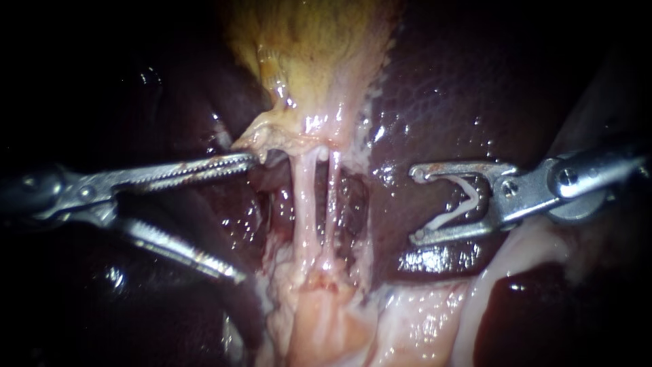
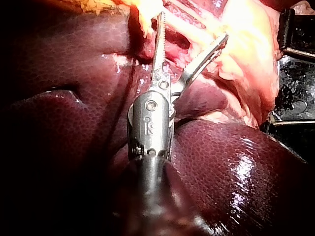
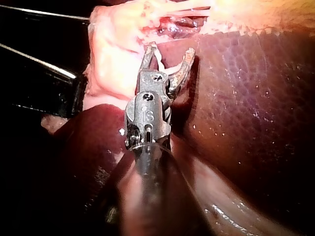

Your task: Grabbing gallbladder

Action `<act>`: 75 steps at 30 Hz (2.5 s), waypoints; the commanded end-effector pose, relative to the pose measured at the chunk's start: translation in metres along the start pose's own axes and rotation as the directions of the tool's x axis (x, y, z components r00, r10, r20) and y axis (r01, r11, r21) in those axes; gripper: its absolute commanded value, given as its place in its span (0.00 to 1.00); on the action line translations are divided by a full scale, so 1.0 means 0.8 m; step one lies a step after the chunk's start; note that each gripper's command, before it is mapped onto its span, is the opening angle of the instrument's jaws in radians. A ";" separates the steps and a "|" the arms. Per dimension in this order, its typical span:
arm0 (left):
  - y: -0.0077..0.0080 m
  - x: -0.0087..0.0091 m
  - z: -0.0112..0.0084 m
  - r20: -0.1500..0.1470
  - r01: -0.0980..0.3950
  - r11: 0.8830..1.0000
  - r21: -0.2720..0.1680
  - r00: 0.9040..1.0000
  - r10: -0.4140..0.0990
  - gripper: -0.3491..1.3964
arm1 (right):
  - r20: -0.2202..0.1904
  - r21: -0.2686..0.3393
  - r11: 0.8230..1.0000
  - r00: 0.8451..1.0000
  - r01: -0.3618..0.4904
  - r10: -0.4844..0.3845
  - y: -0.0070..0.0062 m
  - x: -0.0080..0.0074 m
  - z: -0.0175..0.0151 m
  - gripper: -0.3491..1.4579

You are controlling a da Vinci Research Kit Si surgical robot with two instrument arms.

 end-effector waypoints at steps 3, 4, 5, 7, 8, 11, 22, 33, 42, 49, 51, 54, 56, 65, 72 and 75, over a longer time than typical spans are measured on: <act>0.0000 0.0002 0.0000 0.000 0.001 1.000 0.002 1.000 -0.001 0.71 | 0.000 0.000 1.000 1.000 0.000 0.000 0.0000 0.0000 -0.0001 0.47; -0.0001 0.0004 -0.0001 0.001 0.002 1.000 0.004 1.000 -0.002 0.71 | 0.000 0.000 1.000 1.000 0.000 0.000 0.0000 0.0000 -0.0001 0.47; -0.0002 0.0007 -0.0002 0.001 0.003 1.000 0.009 1.000 -0.003 0.71 | 0.000 0.000 1.000 1.000 0.000 0.000 0.0000 0.0000 -0.0001 0.47; -0.0006 0.0016 -0.0007 0.003 0.008 1.000 0.018 1.000 -0.008 0.71 | 0.000 0.000 1.000 1.000 0.000 0.000 0.0000 0.0000 -0.0001 0.47; -0.0009 0.0022 -0.0011 0.004 0.012 1.000 0.028 1.000 -0.012 0.71 | 0.000 0.000 1.000 1.000 0.000 0.000 0.0000 0.0000 -0.0001 0.47; -0.0016 0.0038 -0.0020 0.008 0.021 0.998 0.055 1.000 -0.021 0.71 | 0.000 0.000 1.000 1.000 0.000 0.000 0.0000 -0.0001 -0.0002 0.47; -0.0052 0.0043 -0.0013 0.028 0.085 0.983 0.166 0.995 -0.091 0.59 | 0.000 0.000 1.000 1.000 0.000 0.000 0.0000 -0.0001 0.0000 0.47; -0.0070 0.0015 0.0009 0.074 0.116 0.981 0.157 0.989 -0.129 0.41 | 0.000 -0.001 1.000 1.000 0.000 0.000 0.0001 -0.0002 0.0001 0.47; -0.0084 0.0011 0.0001 0.100 0.139 0.978 0.156 0.983 -0.156 0.00 | 0.000 -0.001 1.000 1.000 0.000 0.000 0.0001 -0.0002 0.0001 0.47; -0.0095 0.0003 -0.0006 0.121 0.163 0.970 0.182 0.975 -0.186 0.00 | 0.000 -0.001 1.000 1.000 0.000 0.000 0.0001 -0.0002 0.0000 0.47; -0.0094 0.0005 -0.0009 0.116 0.187 0.965 0.185 0.971 -0.210 0.00 | 0.000 0.000 1.000 1.000 0.000 0.000 0.0001 -0.0002 0.0000 0.47; -0.0090 0.0017 -0.0018 0.111 0.214 0.959 0.185 0.965 -0.237 0.00 | 0.000 0.000 1.000 1.000 0.000 0.000 0.0000 -0.0002 0.0000 0.47; -0.0089 0.0030 -0.0026 0.110 0.225 0.957 0.183 0.962 -0.248 0.00 | 0.000 0.000 1.000 1.000 0.000 0.000 0.0000 -0.0002 -0.0001 0.47; -0.0090 0.0096 -0.0080 0.089 0.257 0.946 0.197 0.956 -0.278 0.00 | 0.000 0.000 1.000 1.000 0.000 0.000 0.0000 -0.0002 -0.0001 0.47; -0.0087 0.0116 -0.0101 0.066 0.270 0.940 0.210 0.955 -0.289 0.00 | 0.000 0.000 1.000 1.000 0.000 0.000 0.0000 -0.0002 -0.0001 0.47; -0.0085 0.0116 -0.0100 0.065 0.270 0.937 0.221 0.955 -0.291 0.00 | 0.000 0.000 1.000 1.000 0.000 0.000 0.0000 -0.0002 -0.0001 0.47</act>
